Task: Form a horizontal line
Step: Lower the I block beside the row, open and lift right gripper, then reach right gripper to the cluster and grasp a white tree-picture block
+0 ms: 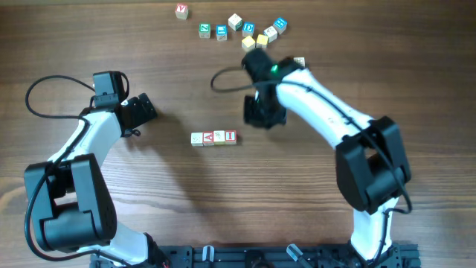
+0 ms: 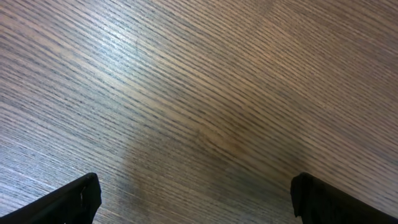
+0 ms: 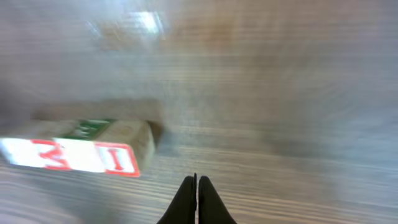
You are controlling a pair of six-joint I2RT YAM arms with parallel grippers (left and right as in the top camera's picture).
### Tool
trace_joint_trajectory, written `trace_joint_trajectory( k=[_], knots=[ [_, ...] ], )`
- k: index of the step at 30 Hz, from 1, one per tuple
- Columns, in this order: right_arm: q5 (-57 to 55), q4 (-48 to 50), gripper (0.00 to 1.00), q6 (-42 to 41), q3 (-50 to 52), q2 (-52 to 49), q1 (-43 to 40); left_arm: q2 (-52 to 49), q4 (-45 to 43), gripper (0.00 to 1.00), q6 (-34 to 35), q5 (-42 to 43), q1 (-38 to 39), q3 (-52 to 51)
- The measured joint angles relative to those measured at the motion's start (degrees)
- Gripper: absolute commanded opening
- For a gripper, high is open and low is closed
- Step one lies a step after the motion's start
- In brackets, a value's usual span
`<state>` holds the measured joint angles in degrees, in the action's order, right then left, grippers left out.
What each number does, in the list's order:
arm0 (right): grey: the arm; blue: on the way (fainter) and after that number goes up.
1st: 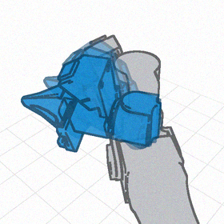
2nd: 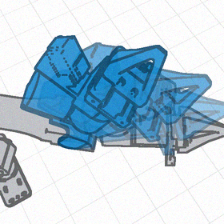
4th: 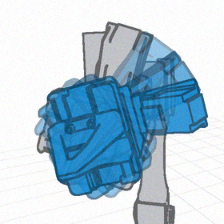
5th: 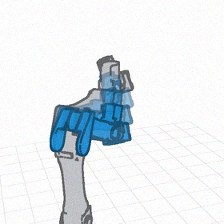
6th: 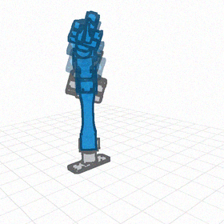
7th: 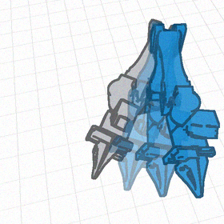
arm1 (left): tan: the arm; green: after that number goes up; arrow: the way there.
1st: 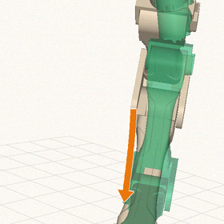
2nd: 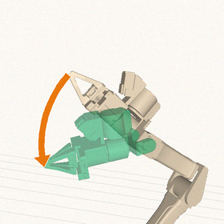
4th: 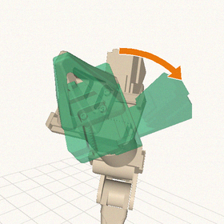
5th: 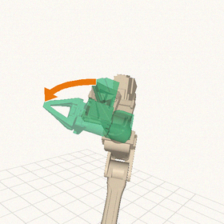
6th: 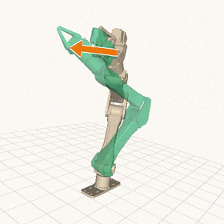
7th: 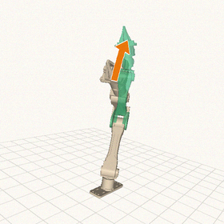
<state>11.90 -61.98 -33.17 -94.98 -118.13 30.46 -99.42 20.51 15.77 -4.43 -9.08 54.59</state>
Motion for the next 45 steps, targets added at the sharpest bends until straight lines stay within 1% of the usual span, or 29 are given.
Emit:
trace_joint_trajectory(
  k=[2, 5, 6, 7, 8, 9, 12, 13, 14, 15, 18, 22, 23, 24, 25, 26, 27, 28, 29, 30, 32, 35, 39, 41, 42, 43, 45],
  knots=[
    [-1.14, -1.84, 0.04, 2.01, -5.01, 0.07, -1.62, 0.0, -0.02, 1.0, 0.0, -0.02, 0.0, 0.0],
    [-1.88, -1.9, 0.04, 3.3, -6.43, 0.11, -1.84, 0.0, -0.02, 1.0, 0.0, -0.02, 0.0, 0.0],
    [-1.9, -1.9, 0.07, 3.5, -6.43, 0.09, -1.73, 0.0, 0.0, 1.0, 0.0, -0.02, 0.0, 0.0],
    [-1.9, -1.9, 0.4, 3.54, -6.43, 0.09, -1.66, 0.0, -0.02, 1.0, 0.0, -0.02, 0.0, 0.0],
    [-1.9, -1.9, 0.91, 3.69, -6.43, 0.09, -1.62, 0.0, -0.02, 1.0, 0.0, -0.02, 0.0, 0.0],
    [-1.9, -1.9, 1.0, 3.74, -6.43, 0.09, -1.64, 0.0, -0.02, 1.0, 0.0, -0.02, 0.0, 0.0],
    [-1.92, -1.18, 1.0, 3.96, -6.43, 0.09, -1.64, 0.0, 0.0, 1.0, 0.0, -0.02, 0.0, 0.0],
    [-2.08, -0.26, 0.81, 4.31, -6.43, 0.09, -1.64, 0.0, -0.02, 1.0, 0.0, -0.02, 0.0, 0.0],
    [-2.78, 0.39, 0.16, 4.37, -6.43, 0.09, -1.62, 0.0, 0.0, 1.0, 0.0, -0.02, 0.0, 0.0],
    [-3.98, 1.27, 0.04, 4.55, -6.43, 0.09, -1.62, 0.0, 0.0, 1.0, 0.0, -0.02, 0.0, 0.0],
    [-11.17, 4.42, 0.04, 4.59, -6.43, 0.09, -1.62, 0.0, -0.02, 1.0, 0.0, -0.02, 0.0, 0.0],
    [-25.35, 9.57, 0.04, 5.46, -6.43, 0.09, -1.75, 0.0, -0.02, 1.0, 0.0, -0.02, 0.0, 0.0],
    [-27.74, 11.43, 0.13, 6.69, -6.43, 0.09, -1.97, 0.0, -0.02, 1.0, 0.0, -0.02, 0.0, 0.0],
    [-29.07, 12.7, 0.24, 7.63, -6.43, 0.09, -2.27, 0.0, -0.02, 1.0, 0.0, -0.02, 0.0, 0.0],
    [-30.21, 14.6, 0.44, 8.37, -6.43, 0.09, -2.97, 0.0, -0.02, 1.0, 0.0, -0.02, 0.0, 0.0],
    [-30.62, 15.63, 0.71, 9.01, -6.43, 0.09, -3.69, 0.0, -0.02, 1.0, 0.0, -0.02, 0.0, 0.0],
    [-31.15, 16.57, 0.83, 9.42, -6.43, 0.09, -4.76, 0.0, -0.02, 1.0, 0.0, -0.02, 0.0, 0.0],
    [-31.28, 17.14, 0.93, 9.55, -6.43, 0.09, -5.53, 0.0, 0.0, 1.0, 0.0, -0.02, 0.0, 0.0],
    [-31.65, 17.94, 0.97, 10.1, -6.43, 0.07, -7.96, 0.0, 0.0, 1.0, 0.0, -0.02, 0.0, 0.0],
    [-31.41, 19.1, 1.0, 10.27, -6.43, -0.07, -9.31, 0.0, 0.0, 1.0, 0.0, -0.02, 0.0, 0.0],
    [-29.53, 21.64, 1.0, 10.78, -6.43, -0.92, -12.68, 0.0, 0.0, 1.0, 0.0, -0.02, 0.0, 0.0],
    [-23.65, 24.79, 0.97, 14.45, -6.43, -4.68, -16.87, 0.0, -0.02, 1.0, 0.0, -0.02, 0.0, 0.0],
    [-17.46, 27.67, 0.97, 21.07, -6.43, -10.23, -17.29, 0.0, 0.0, 1.0, 0.0, -0.02, 0.0, 0.0],
    [-16.35, 28.11, 0.97, 22.75, -6.43, -11.78, -17.03, 0.0, 0.0, 1.0, 0.0, -0.02, 0.0, 0.0],
    [-15.91, 28.22, 0.96, 23.47, -6.43, -12.41, -16.94, 0.0, -0.02, 1.0, 0.0, -0.02, 0.0, 0.0],
    [-15.78, 28.26, 0.88, 23.89, -6.43, -12.63, -16.94, 0.0, 0.0, 1.0, 0.0, -0.02, 0.0, 0.0],
    [-15.74, 29.66, 0.84, 24.65, -6.43, -12.76, -16.94, 0.0, 0.0, 1.0, 0.0, -0.02, 0.0, 0.0]
  ],
)
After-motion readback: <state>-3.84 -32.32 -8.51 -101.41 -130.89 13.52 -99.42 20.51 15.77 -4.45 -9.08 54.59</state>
